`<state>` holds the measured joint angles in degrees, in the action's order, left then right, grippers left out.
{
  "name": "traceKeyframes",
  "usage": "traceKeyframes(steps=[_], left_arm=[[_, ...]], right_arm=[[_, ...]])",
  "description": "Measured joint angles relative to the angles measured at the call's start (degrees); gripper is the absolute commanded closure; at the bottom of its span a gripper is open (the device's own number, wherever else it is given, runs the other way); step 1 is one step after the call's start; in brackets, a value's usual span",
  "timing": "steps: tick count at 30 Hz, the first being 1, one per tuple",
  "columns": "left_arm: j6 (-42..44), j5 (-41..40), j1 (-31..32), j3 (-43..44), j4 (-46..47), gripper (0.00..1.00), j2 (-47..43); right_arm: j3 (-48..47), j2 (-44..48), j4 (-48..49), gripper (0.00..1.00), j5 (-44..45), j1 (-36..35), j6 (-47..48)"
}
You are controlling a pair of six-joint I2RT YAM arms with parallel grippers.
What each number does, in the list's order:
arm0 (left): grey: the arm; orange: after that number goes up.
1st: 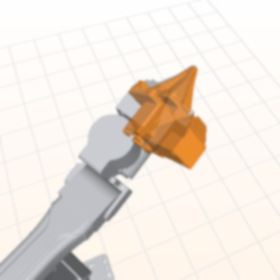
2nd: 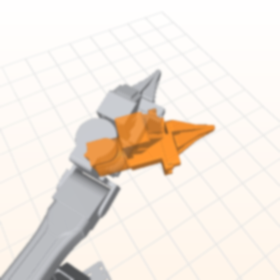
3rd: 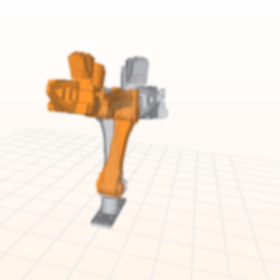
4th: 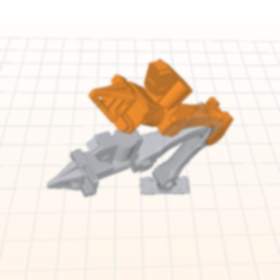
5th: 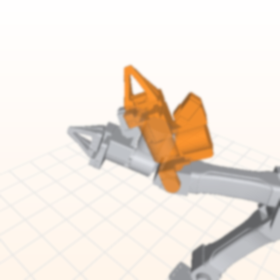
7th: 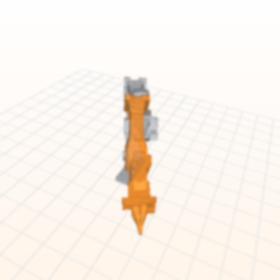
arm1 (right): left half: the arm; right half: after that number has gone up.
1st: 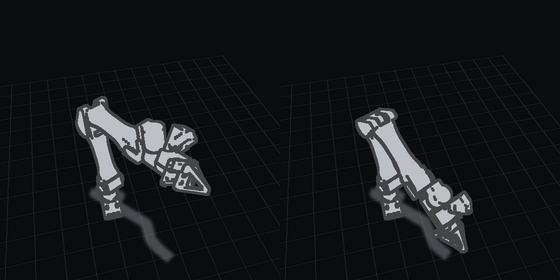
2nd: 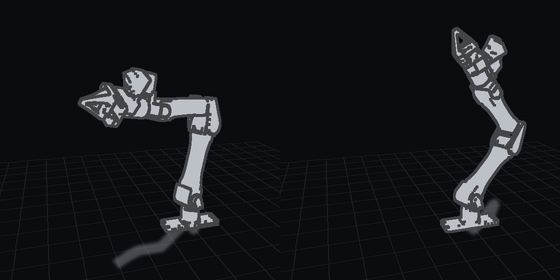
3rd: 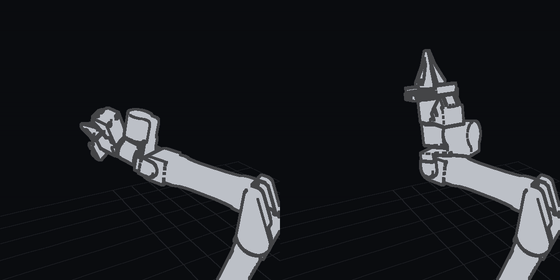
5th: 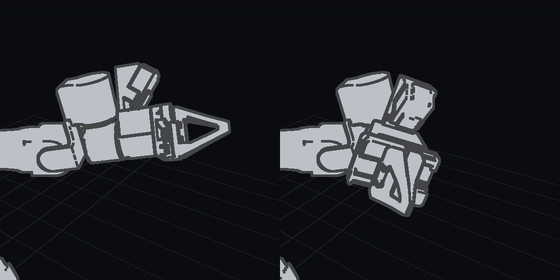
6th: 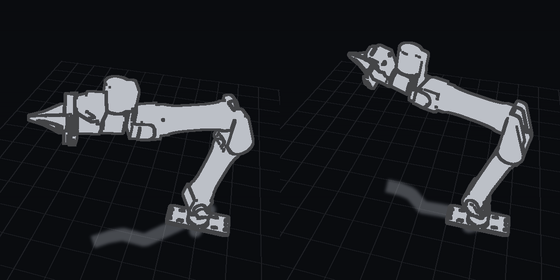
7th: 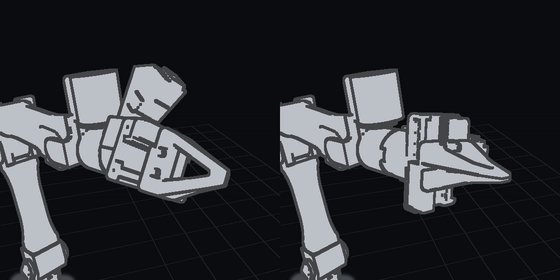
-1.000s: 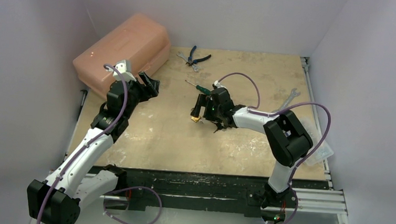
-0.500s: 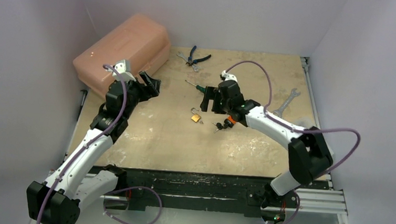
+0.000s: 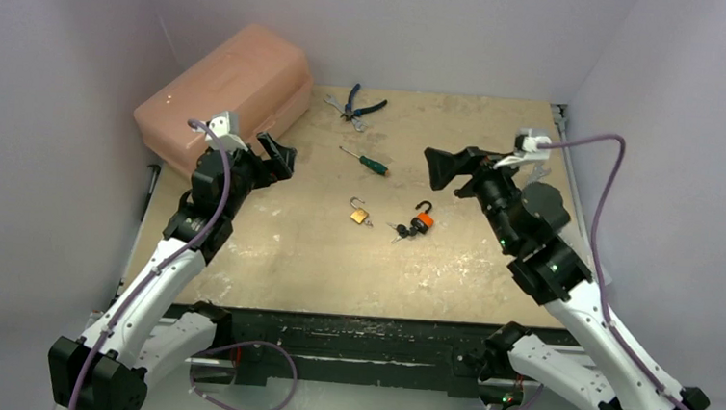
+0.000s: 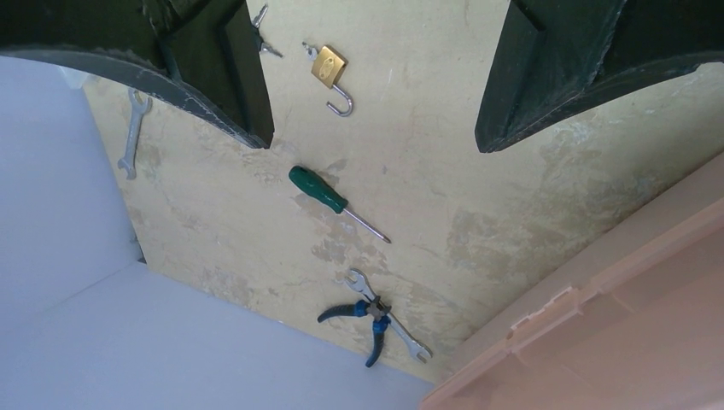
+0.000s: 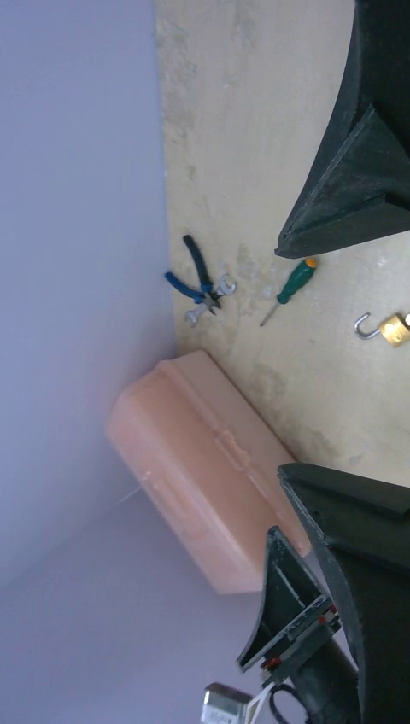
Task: Unlock with the key
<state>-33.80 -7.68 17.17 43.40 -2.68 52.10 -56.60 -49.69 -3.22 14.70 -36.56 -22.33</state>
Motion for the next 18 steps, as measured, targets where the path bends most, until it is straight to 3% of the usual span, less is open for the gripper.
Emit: traceKeyframes(steps=[7, 18], left_arm=[[0.02, 0.22, -0.68, -0.02, 0.07, 0.04, -2.49], [0.02, 1.55, -1.05, -0.09, 1.77, 0.01, -3.52]], right_arm=[[2.62, 9.22, -0.92, 0.01, 5.31, 0.15, 0.26], [9.62, 21.27, -11.06, 0.01, 8.07, 0.2, -4.39]])
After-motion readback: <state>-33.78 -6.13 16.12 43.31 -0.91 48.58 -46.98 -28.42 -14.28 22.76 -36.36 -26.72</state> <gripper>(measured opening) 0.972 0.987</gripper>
